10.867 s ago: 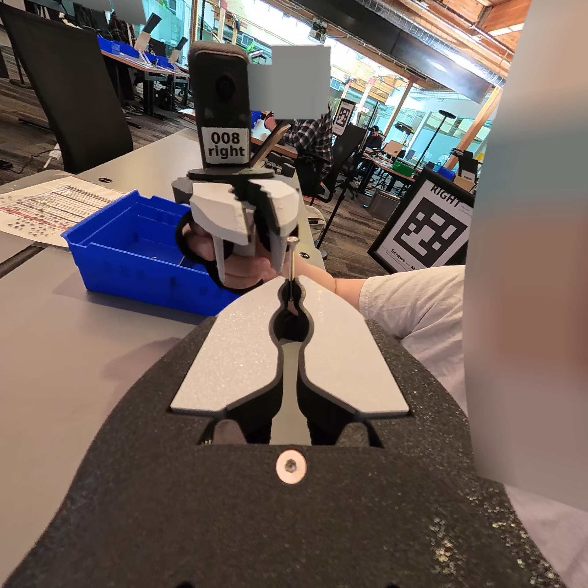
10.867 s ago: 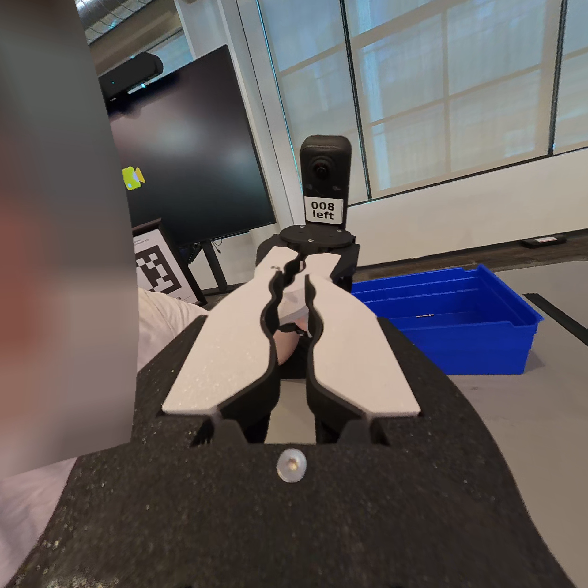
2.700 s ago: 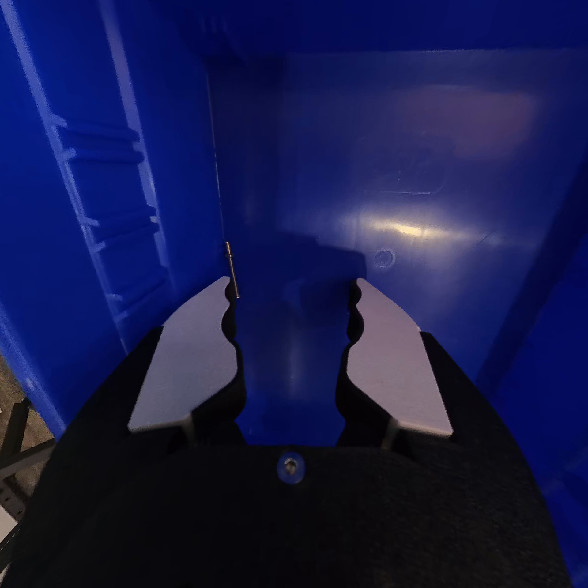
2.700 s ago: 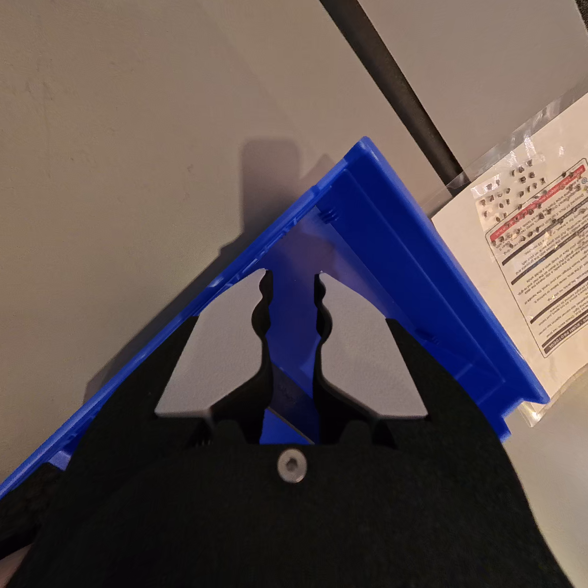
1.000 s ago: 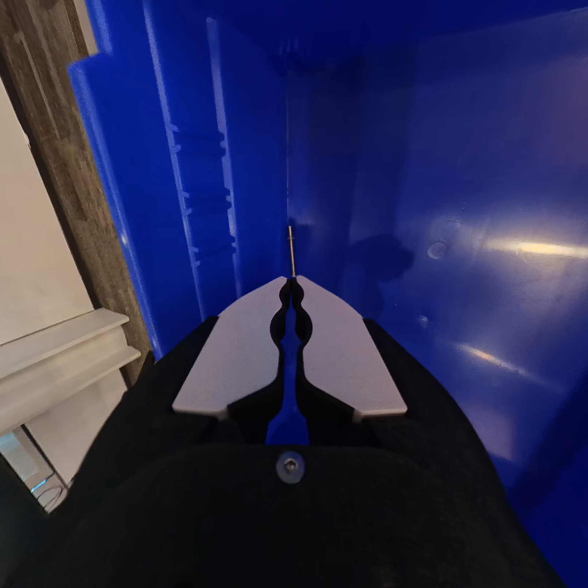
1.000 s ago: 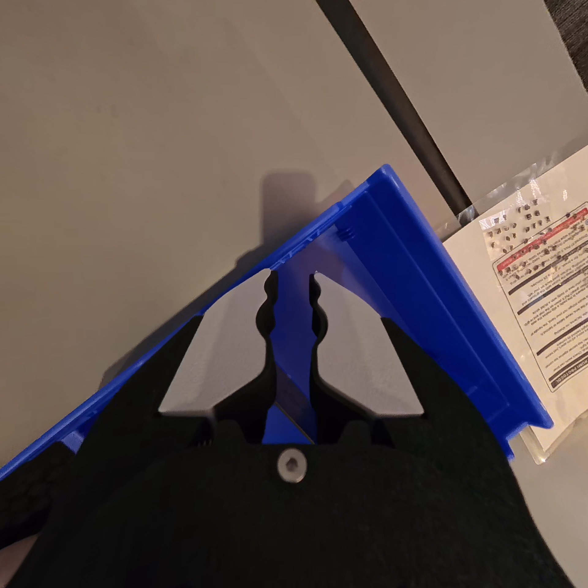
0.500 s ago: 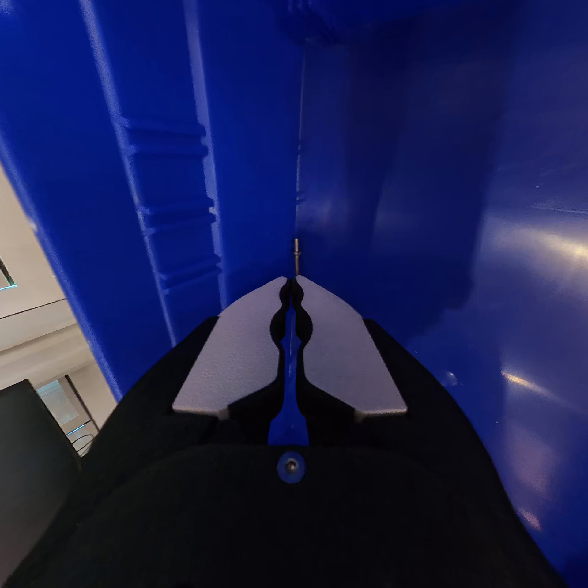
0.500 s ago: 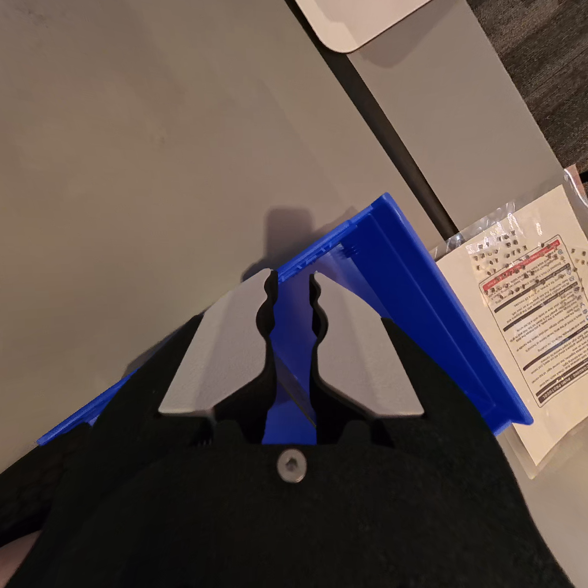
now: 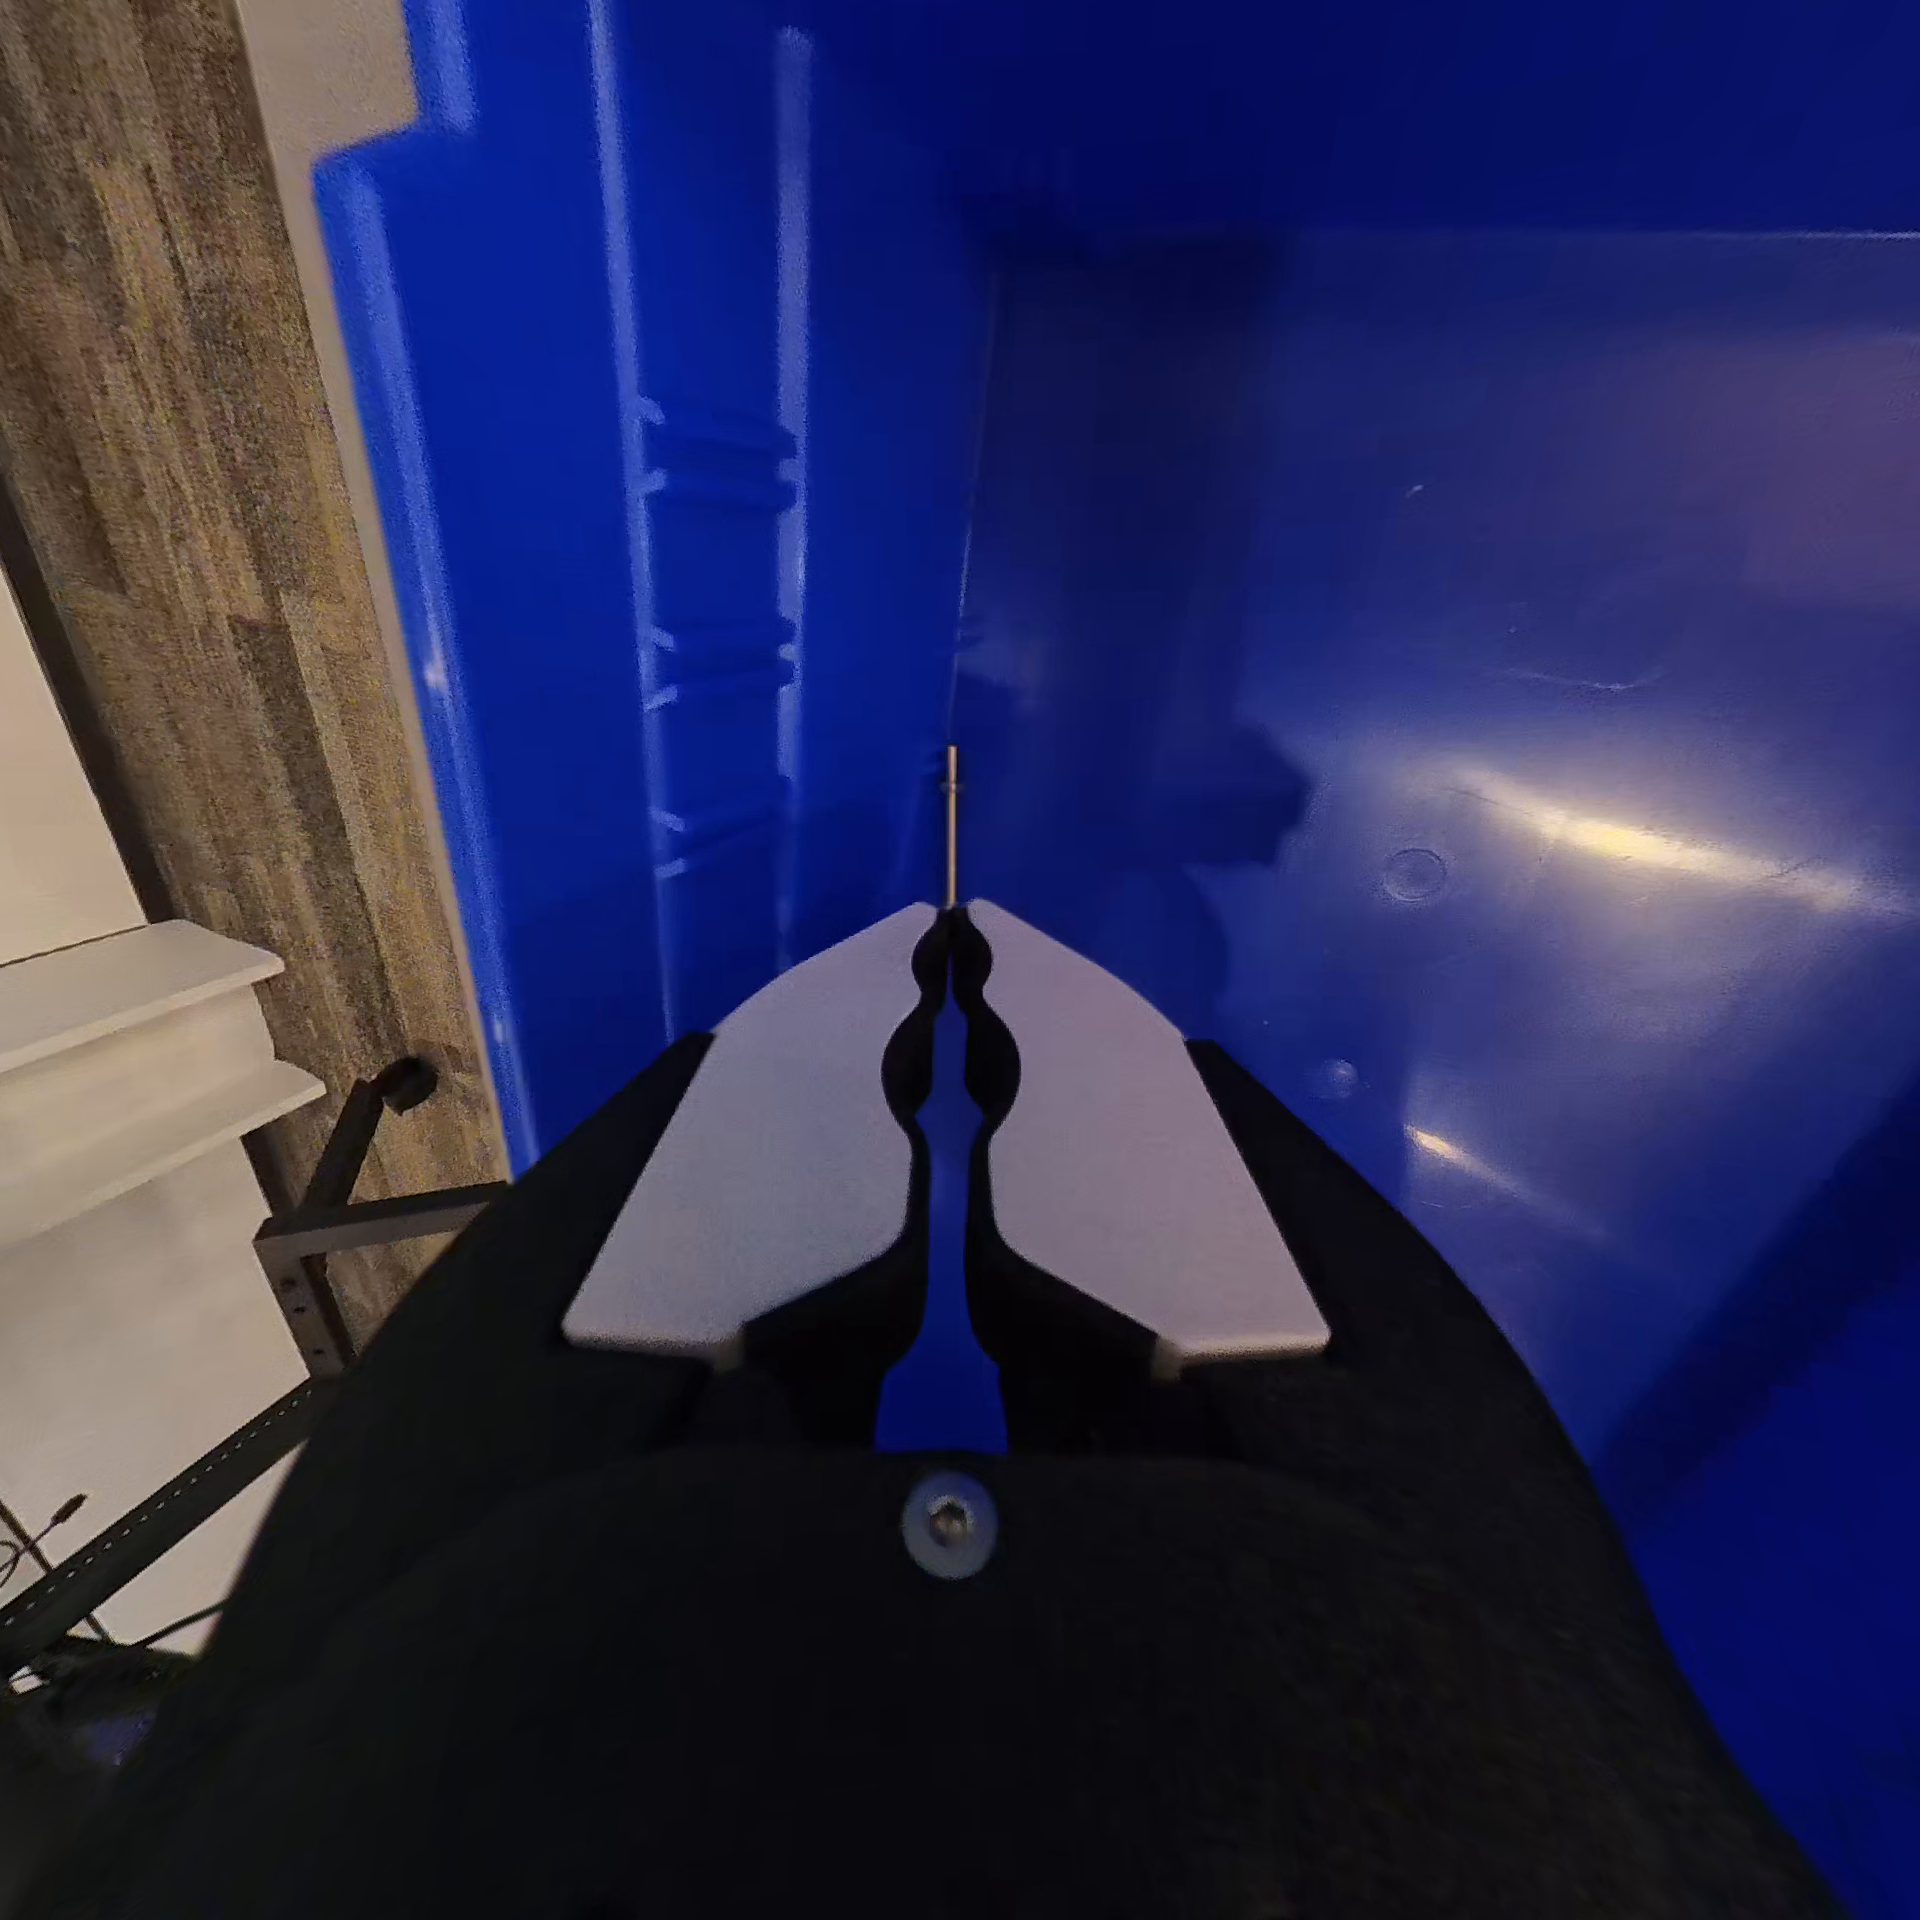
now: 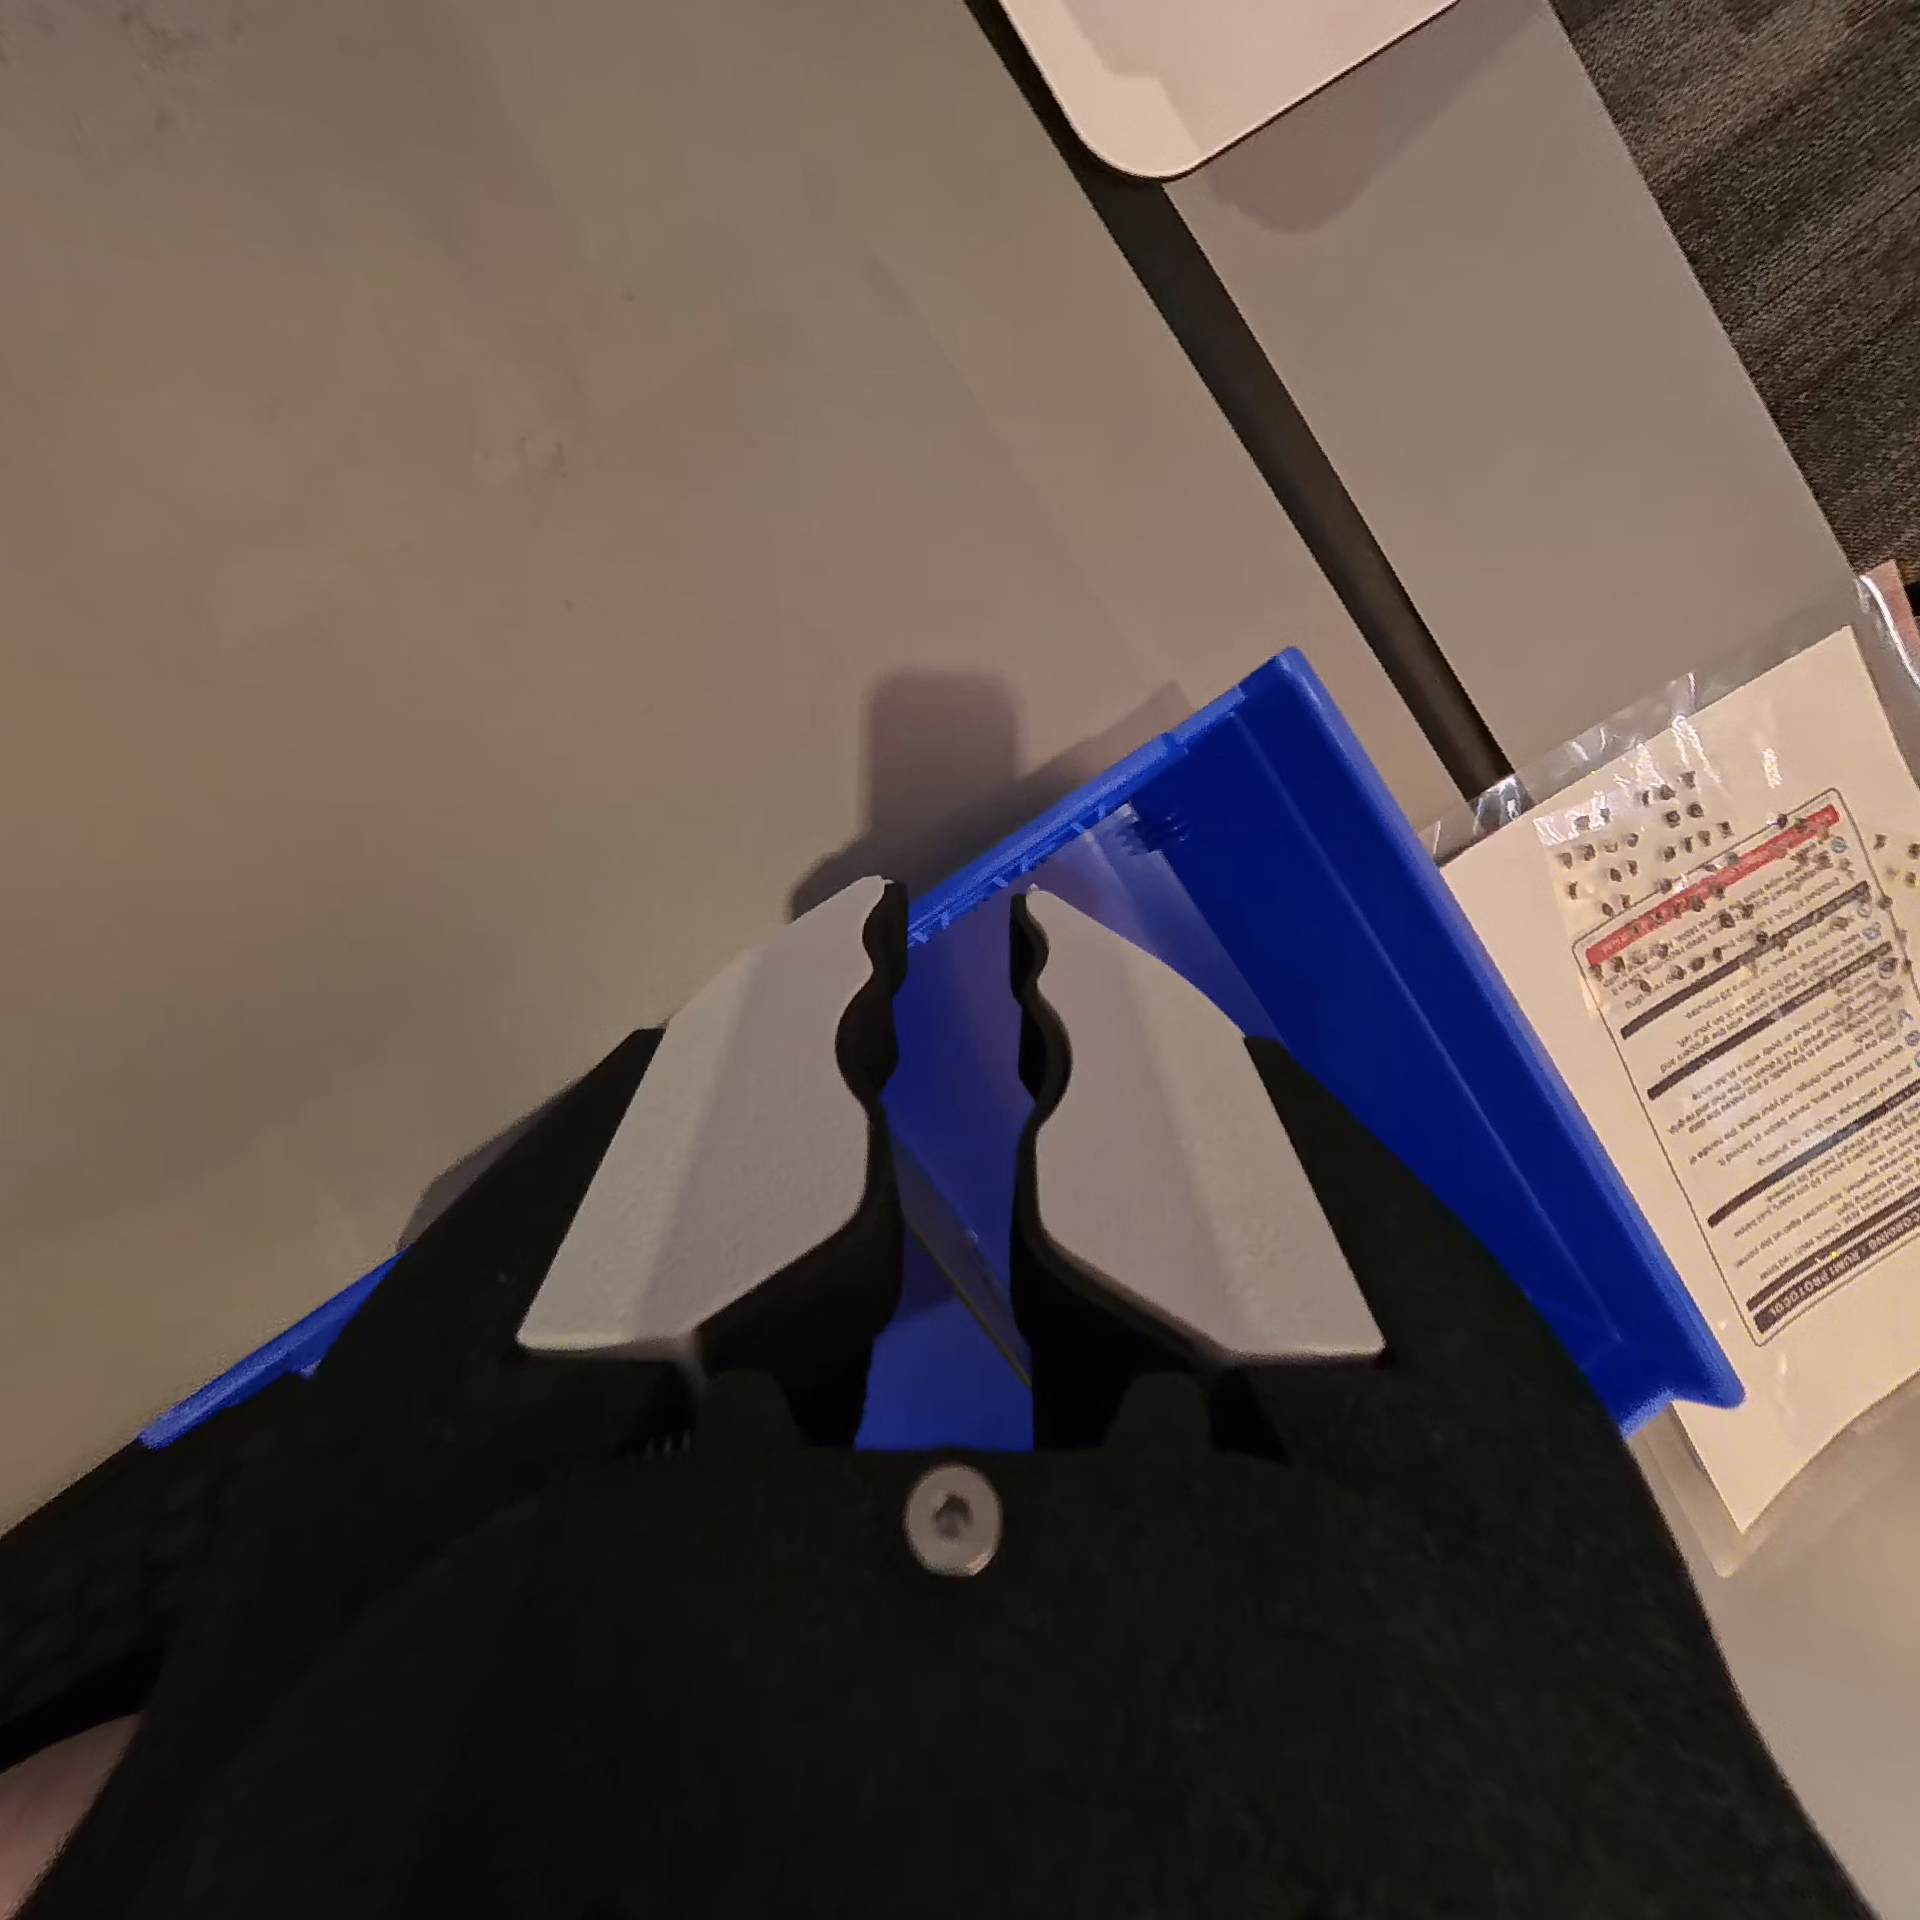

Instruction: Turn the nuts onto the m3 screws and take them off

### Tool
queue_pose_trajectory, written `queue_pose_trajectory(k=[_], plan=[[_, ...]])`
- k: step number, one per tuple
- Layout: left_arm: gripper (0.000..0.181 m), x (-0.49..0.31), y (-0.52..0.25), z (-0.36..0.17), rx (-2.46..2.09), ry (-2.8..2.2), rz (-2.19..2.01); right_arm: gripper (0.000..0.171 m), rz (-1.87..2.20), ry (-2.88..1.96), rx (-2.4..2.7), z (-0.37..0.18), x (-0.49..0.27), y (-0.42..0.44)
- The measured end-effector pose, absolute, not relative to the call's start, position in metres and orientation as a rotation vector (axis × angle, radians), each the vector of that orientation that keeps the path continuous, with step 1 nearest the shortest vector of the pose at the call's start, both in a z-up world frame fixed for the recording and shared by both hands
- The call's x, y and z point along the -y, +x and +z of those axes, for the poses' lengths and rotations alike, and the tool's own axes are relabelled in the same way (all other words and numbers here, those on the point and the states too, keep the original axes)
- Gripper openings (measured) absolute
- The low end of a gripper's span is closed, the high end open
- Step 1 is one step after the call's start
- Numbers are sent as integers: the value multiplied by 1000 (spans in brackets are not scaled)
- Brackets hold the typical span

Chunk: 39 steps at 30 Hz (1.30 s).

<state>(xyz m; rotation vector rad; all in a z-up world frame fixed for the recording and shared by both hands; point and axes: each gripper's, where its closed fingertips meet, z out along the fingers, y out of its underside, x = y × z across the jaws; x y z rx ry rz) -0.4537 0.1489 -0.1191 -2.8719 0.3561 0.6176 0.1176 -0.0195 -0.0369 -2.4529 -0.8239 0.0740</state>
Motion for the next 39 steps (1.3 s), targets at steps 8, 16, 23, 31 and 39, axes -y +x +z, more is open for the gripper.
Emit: queue_pose_trajectory(k=[8, 16, 23, 31, 39], plan=[[0, -136, -418, -147, -137, -3017, 7, 19, 89, -2436, 805, -32, 20, 120], [18, -138, -426, -141, -336, -2993, 179, 19, 78, -2443, 804, -32, 21, 121], [7, -130, -467, -135, -801, -2877, 1004, 19, 65, -2465, 813, -38, 20, 119], [13, -156, -449, -126, -777, -2688, 925, 19, 62, -2490, 830, -44, 19, 117], [19, -155, -441, -139, -547, -2845, 586, 19, 56, -2517, 846, -51, 20, 116]])
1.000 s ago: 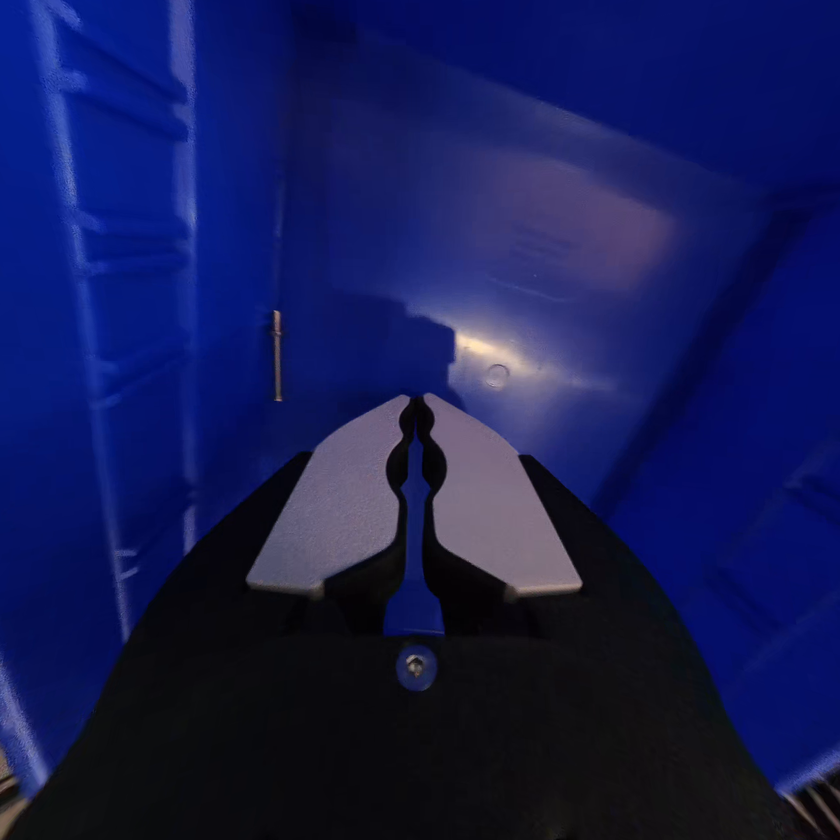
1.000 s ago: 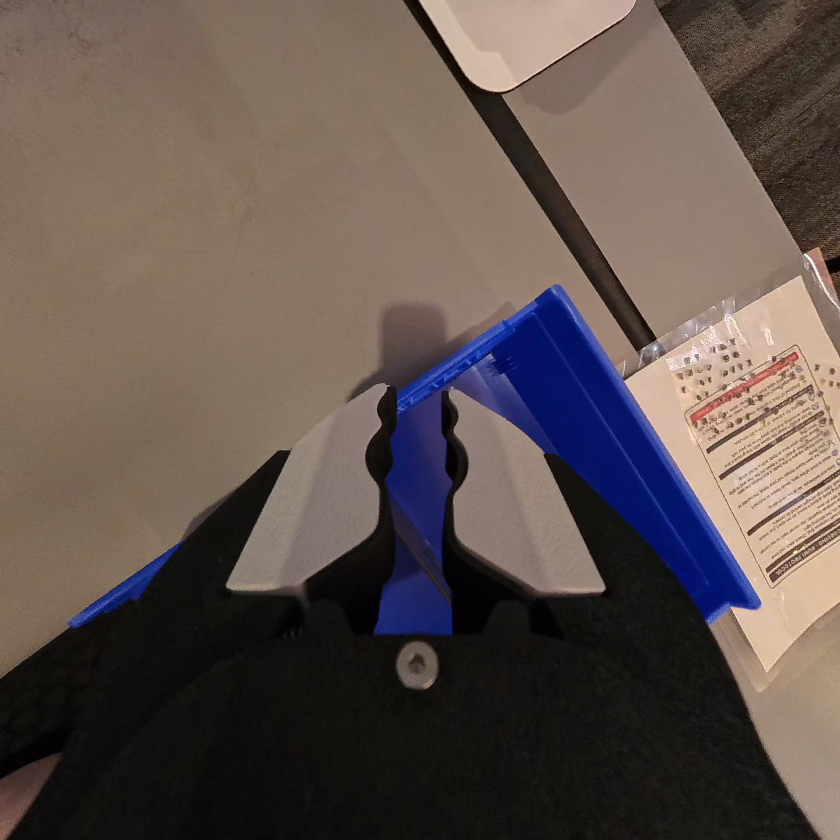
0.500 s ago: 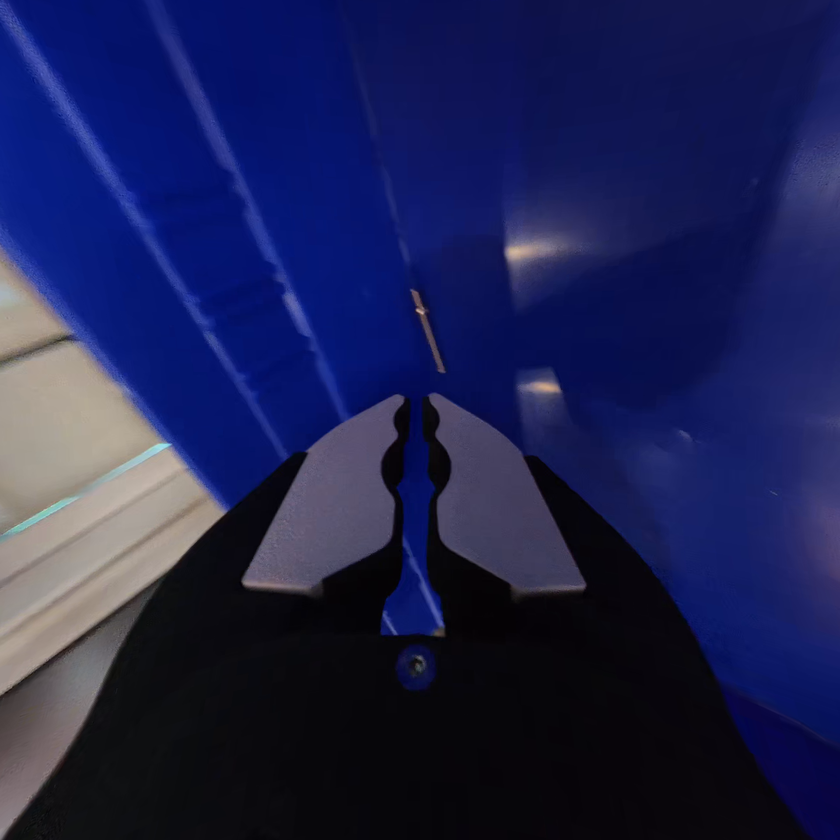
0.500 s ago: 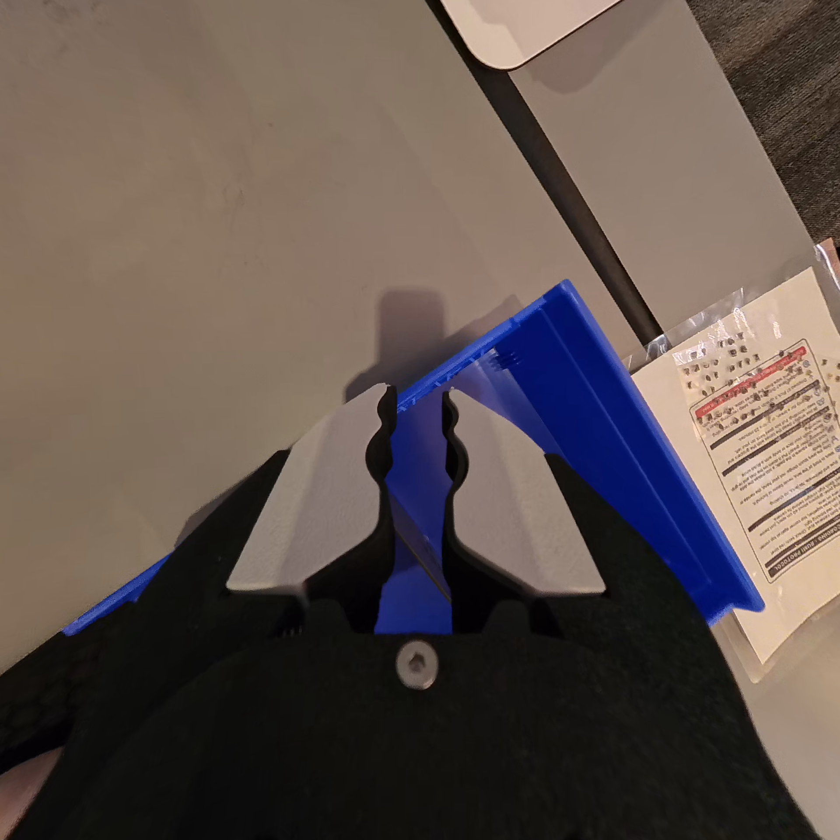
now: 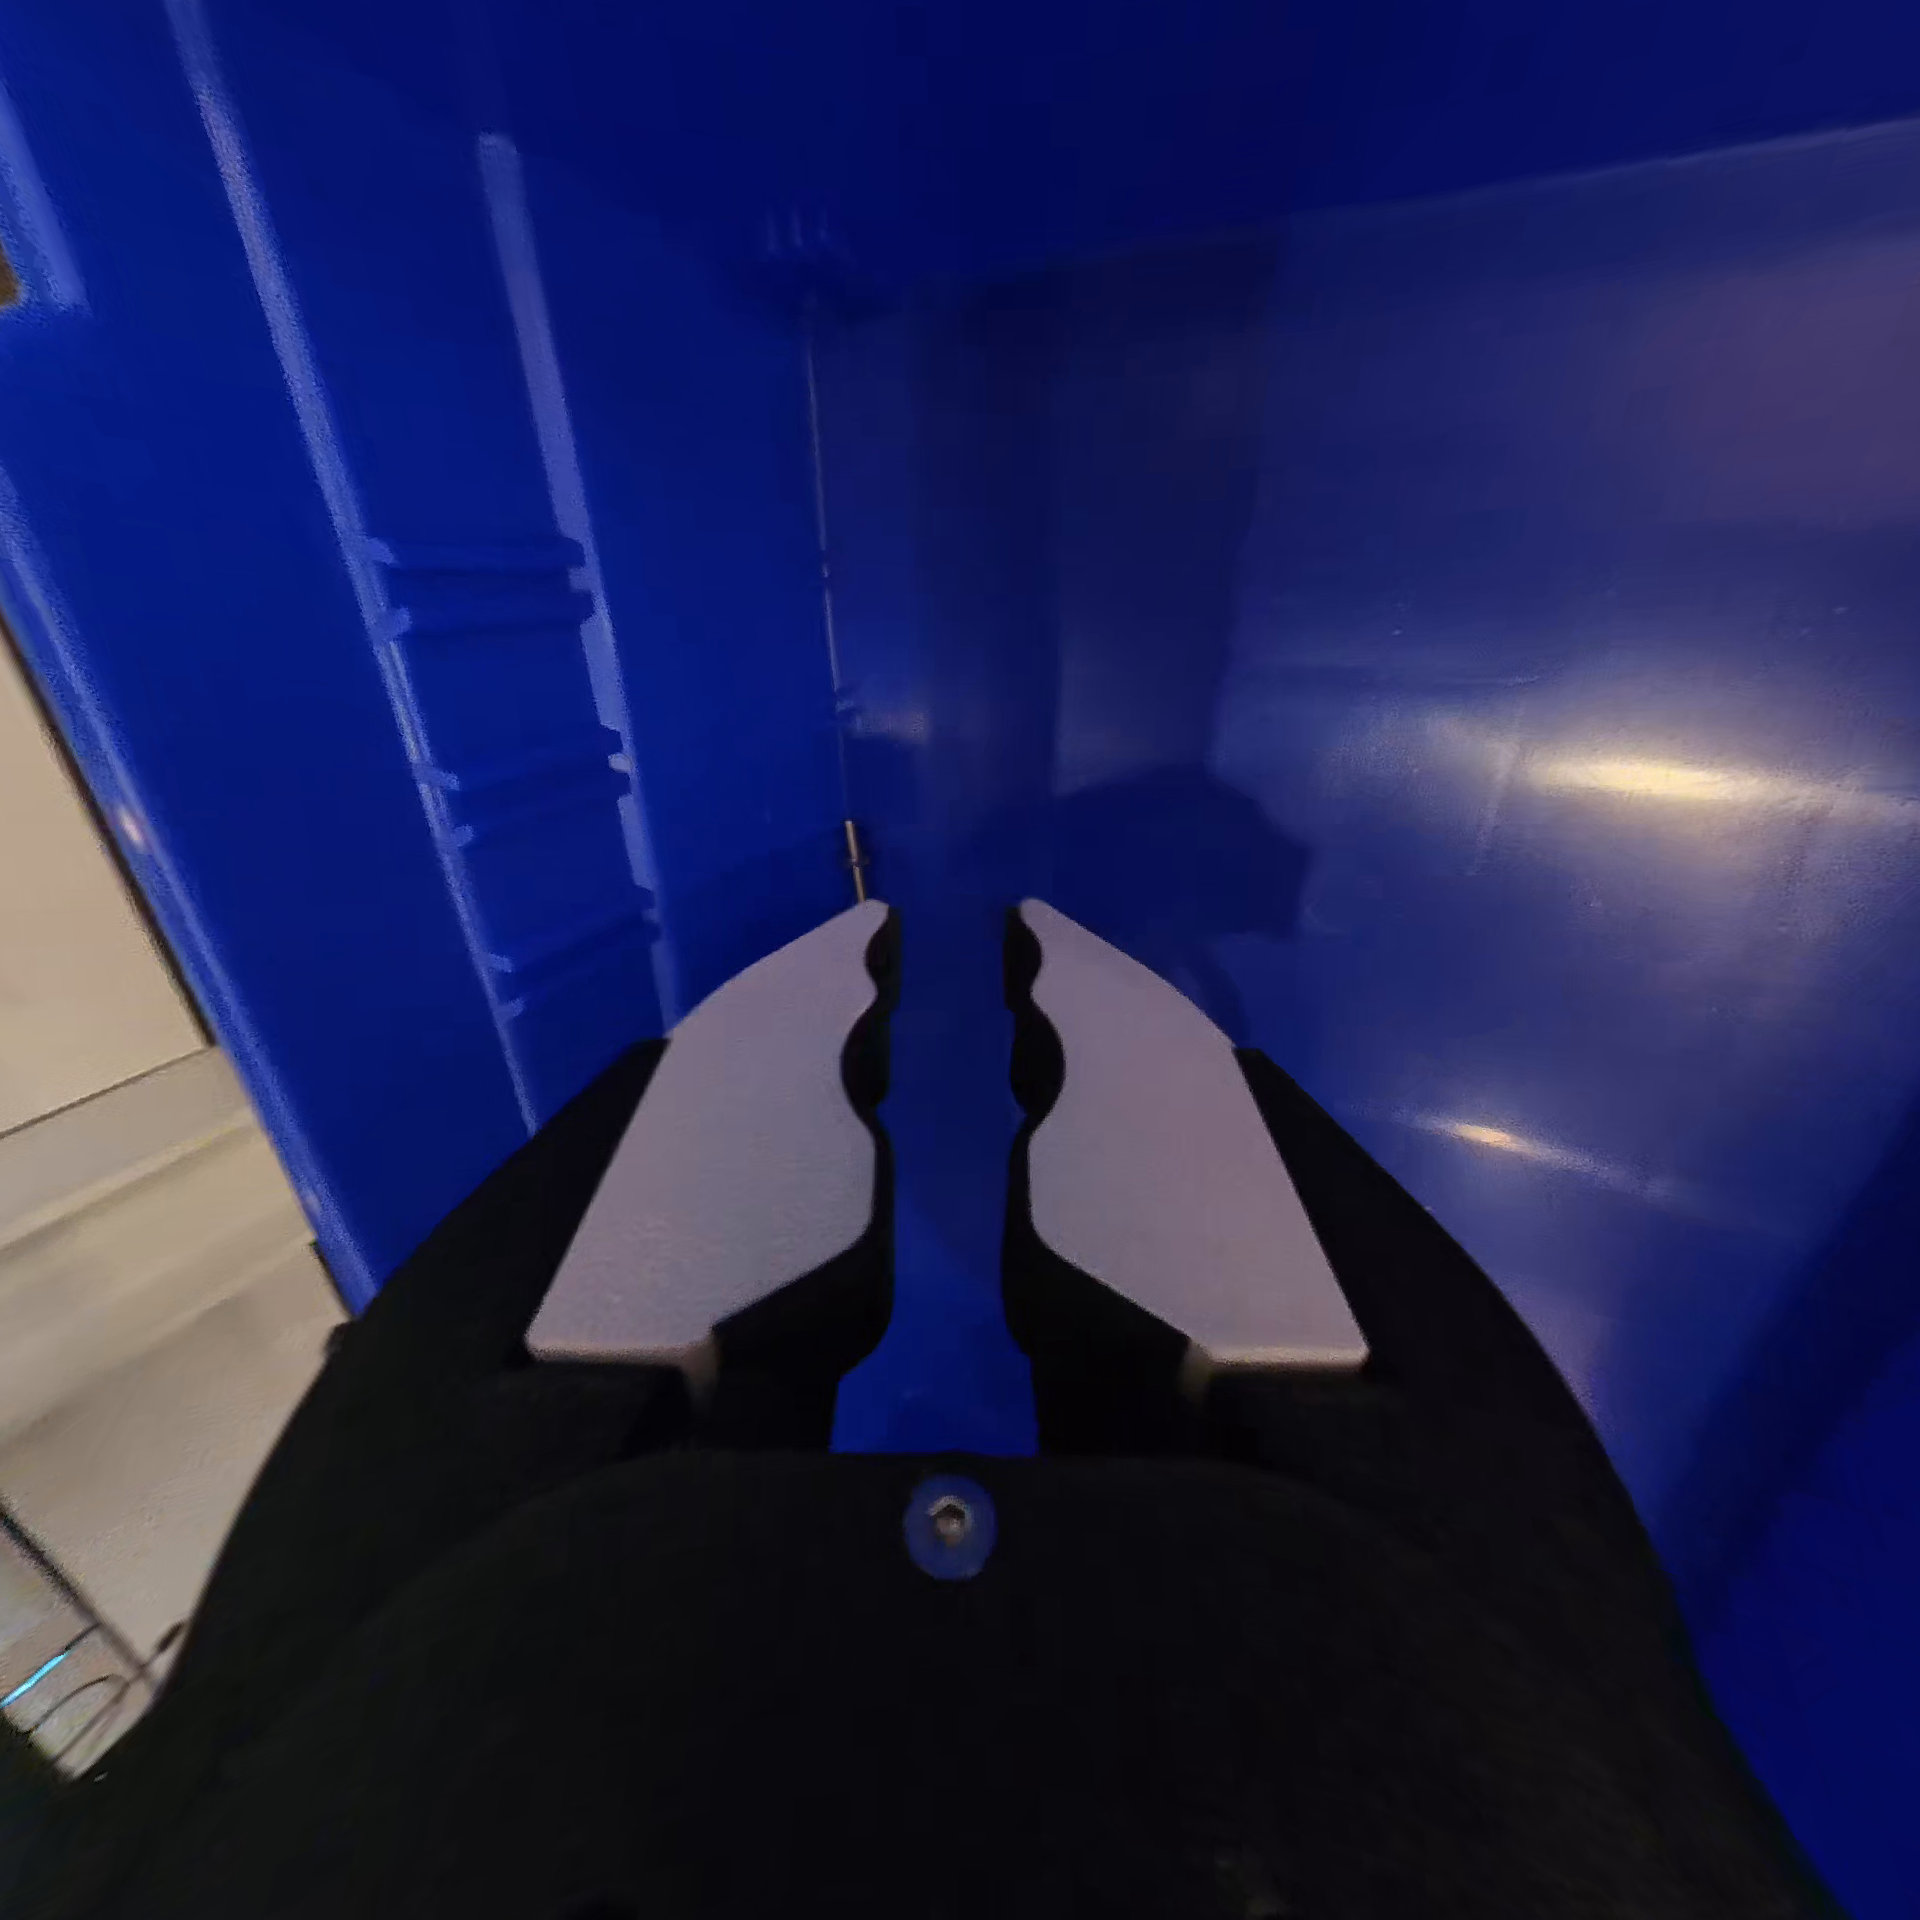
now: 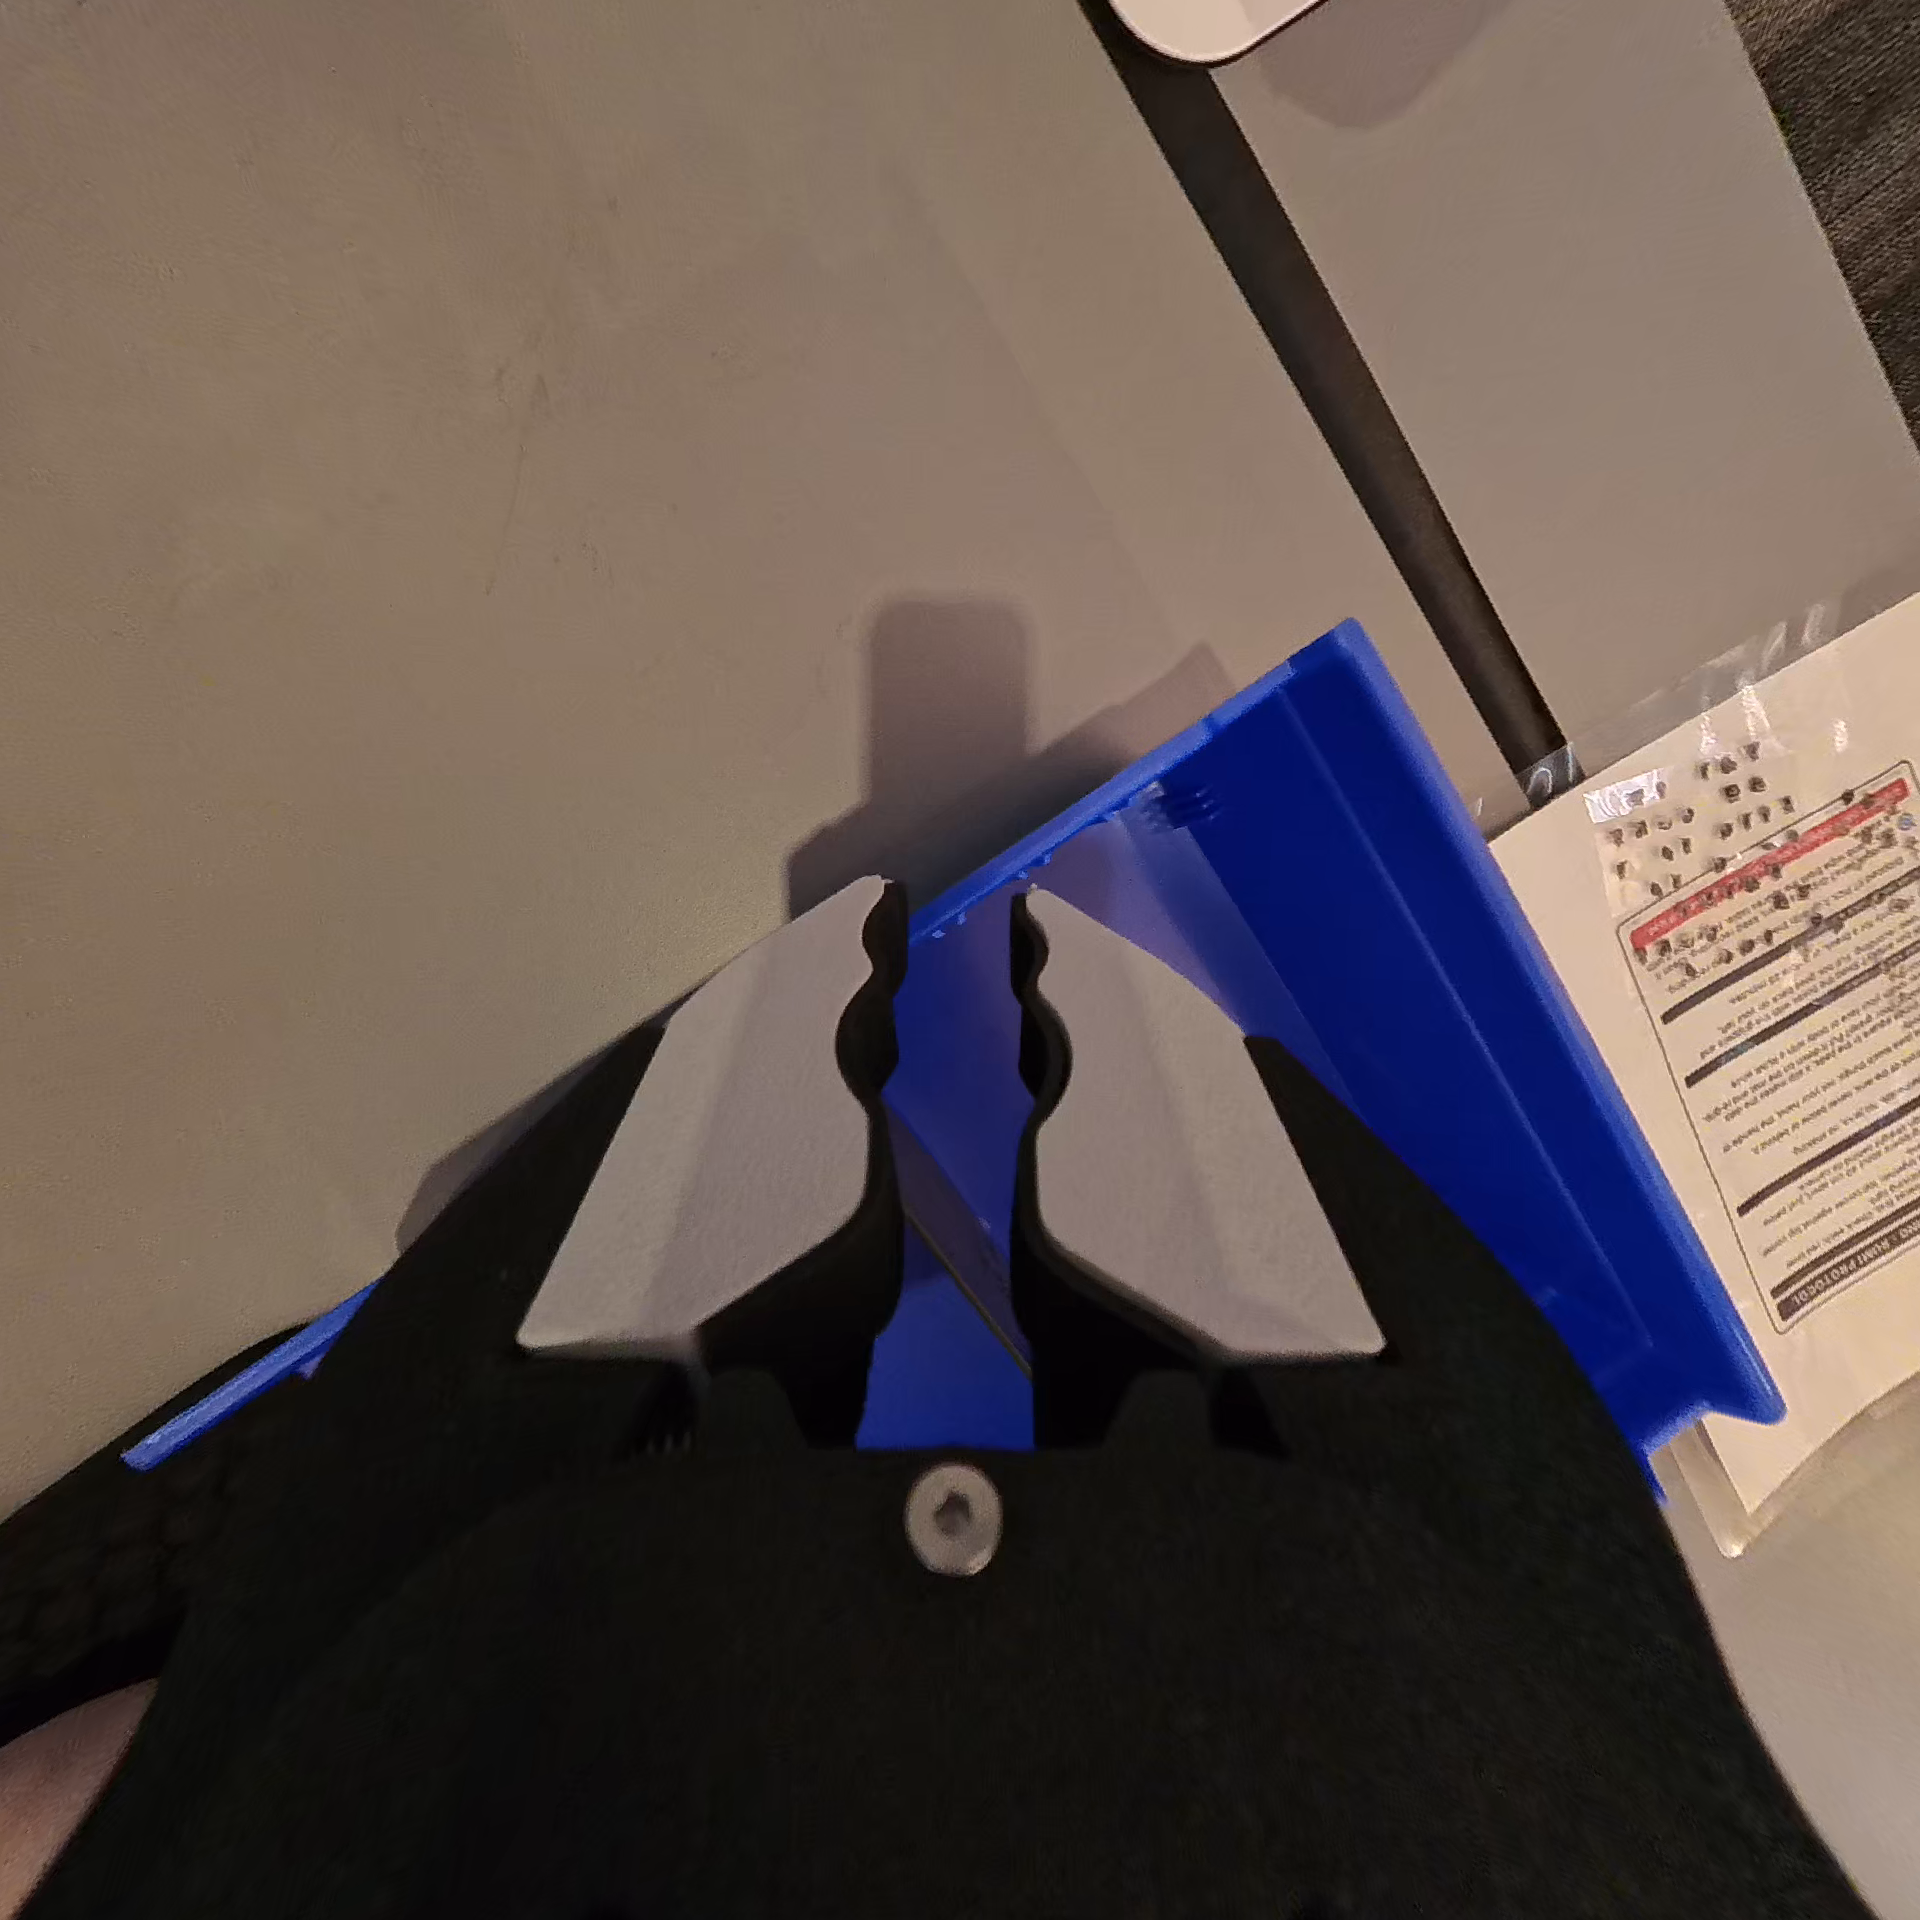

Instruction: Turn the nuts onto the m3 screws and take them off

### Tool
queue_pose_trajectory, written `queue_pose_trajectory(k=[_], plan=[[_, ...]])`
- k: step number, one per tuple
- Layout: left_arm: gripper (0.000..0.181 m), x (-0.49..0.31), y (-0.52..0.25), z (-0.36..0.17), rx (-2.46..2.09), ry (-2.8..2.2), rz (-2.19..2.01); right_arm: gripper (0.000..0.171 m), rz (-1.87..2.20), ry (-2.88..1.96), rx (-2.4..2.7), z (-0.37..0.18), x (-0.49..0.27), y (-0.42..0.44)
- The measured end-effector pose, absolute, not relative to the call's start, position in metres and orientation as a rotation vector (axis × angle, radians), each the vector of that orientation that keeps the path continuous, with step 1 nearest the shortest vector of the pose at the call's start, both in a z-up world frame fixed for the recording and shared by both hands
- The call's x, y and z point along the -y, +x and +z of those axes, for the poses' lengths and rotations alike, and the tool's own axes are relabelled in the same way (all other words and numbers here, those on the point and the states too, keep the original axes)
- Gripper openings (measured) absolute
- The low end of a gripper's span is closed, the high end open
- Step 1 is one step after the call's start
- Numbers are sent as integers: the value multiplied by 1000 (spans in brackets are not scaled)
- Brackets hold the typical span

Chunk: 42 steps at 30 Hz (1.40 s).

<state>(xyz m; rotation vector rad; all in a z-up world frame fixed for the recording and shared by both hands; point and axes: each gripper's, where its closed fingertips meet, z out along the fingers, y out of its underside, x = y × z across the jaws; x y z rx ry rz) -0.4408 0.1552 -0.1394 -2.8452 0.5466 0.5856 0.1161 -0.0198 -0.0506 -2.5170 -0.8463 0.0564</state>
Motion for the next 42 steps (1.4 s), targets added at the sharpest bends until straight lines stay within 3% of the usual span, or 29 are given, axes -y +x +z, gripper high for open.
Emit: queue_pose_trajectory(k=[8, 10, 13, 34, 40, 42], plan=[[18, -156, -458, -137, -324, -2849, 595, 19, 56, -2532, 856, -54, 21, 116], [8, -155, -463, -140, -277, -2868, 639, 19, 56, -2537, 856, -55, 21, 117], [8, -147, -463, -148, -227, -2916, 622, 19, 56, -2542, 858, -56, 22, 117], [0, -151, -460, -150, -352, -2899, 597, 19, 62, -2539, 880, -54, 26, 114], [1, -156, -452, -138, -335, -2881, 538, 19, 54, -2551, 893, -57, 26, 113], [10, -150, -453, -141, -329, -2924, 535, 19, 53, -2554, 893, -57, 26, 113]])
